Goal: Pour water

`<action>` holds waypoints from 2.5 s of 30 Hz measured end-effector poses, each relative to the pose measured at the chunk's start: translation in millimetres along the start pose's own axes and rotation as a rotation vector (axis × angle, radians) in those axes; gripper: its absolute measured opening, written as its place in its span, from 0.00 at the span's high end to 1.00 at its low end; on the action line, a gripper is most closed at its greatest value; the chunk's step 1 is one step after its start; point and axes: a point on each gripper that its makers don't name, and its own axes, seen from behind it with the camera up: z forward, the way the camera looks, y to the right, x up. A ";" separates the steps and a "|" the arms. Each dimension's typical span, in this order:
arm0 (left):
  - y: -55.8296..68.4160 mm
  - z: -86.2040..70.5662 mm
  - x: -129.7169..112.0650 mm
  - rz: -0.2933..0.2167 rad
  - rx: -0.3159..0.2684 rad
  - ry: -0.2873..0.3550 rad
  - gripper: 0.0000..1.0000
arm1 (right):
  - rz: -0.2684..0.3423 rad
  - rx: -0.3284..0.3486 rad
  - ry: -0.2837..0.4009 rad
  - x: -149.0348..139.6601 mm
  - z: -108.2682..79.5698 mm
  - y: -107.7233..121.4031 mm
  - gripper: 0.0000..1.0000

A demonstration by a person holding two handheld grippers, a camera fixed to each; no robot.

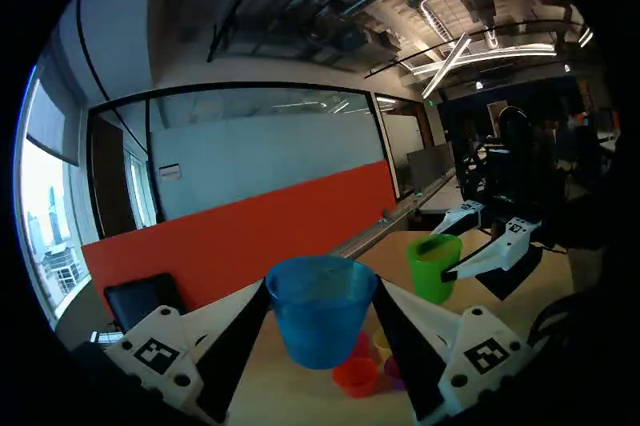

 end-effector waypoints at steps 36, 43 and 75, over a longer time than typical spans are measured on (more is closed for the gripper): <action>0.4 14.0 70.1 0.397 0.057 0.080 0.12 | 0.018 0.139 0.004 -9.1 26.5 -58.3 0.09; 0.3 13.3 79.8 0.444 0.067 0.088 0.12 | 0.017 0.159 -0.001 -11.6 29.8 -66.6 0.09; 16.1 11.6 103.1 0.663 0.081 0.127 0.12 | 0.000 0.204 -0.001 -13.7 34.8 -85.9 0.10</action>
